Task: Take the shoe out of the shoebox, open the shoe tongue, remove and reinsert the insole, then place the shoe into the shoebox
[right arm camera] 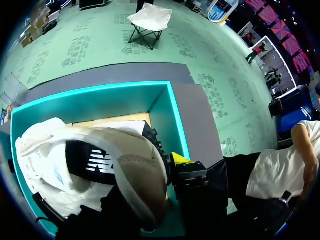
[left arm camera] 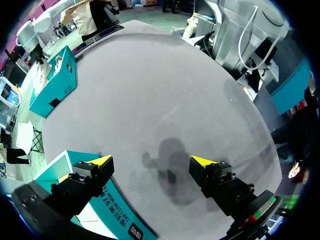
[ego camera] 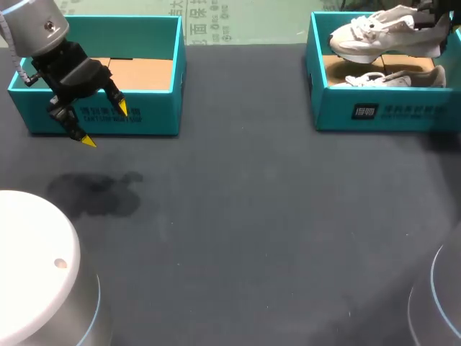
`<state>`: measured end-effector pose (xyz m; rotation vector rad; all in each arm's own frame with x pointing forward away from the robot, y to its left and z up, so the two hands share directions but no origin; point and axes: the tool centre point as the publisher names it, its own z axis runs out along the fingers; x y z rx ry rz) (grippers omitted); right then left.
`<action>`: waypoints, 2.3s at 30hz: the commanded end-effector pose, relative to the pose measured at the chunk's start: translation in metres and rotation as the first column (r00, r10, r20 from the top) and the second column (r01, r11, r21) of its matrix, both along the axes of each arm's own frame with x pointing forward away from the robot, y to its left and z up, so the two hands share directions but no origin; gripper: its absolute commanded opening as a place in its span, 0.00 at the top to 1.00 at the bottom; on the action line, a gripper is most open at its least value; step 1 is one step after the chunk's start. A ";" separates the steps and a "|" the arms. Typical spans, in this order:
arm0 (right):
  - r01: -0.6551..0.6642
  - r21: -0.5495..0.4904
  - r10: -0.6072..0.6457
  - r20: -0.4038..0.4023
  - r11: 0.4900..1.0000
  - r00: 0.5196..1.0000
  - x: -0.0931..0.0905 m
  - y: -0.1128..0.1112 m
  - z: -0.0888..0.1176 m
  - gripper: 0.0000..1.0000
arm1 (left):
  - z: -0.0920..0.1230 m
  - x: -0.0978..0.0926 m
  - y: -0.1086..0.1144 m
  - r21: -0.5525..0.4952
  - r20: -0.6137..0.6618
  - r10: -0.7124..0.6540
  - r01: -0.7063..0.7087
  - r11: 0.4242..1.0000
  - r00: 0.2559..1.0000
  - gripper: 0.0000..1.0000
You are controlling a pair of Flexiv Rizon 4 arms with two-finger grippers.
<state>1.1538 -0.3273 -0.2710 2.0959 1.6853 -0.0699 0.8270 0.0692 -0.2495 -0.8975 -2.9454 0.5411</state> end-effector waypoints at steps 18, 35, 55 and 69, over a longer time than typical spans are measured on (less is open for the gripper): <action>-0.025 0.048 0.029 -0.084 0.999 0.996 0.008 -0.001 -0.052 1.00 | 0.000 -0.001 0.000 0.002 0.002 0.000 0.000 1.000 1.000 0.00; -0.032 0.124 0.053 -0.169 0.992 0.984 0.008 0.007 -0.089 1.00 | 0.000 -0.001 0.000 0.002 0.002 0.000 0.000 1.000 1.000 0.00; -0.025 0.154 0.054 -0.187 0.988 0.981 0.000 0.015 -0.093 0.66 | 0.000 -0.001 0.000 0.002 0.002 0.000 0.000 1.000 1.000 0.00; -0.023 0.166 0.048 -0.149 0.986 0.988 -0.003 0.018 -0.071 0.50 | 0.000 -0.001 0.000 0.002 0.002 0.000 0.000 1.000 1.000 0.00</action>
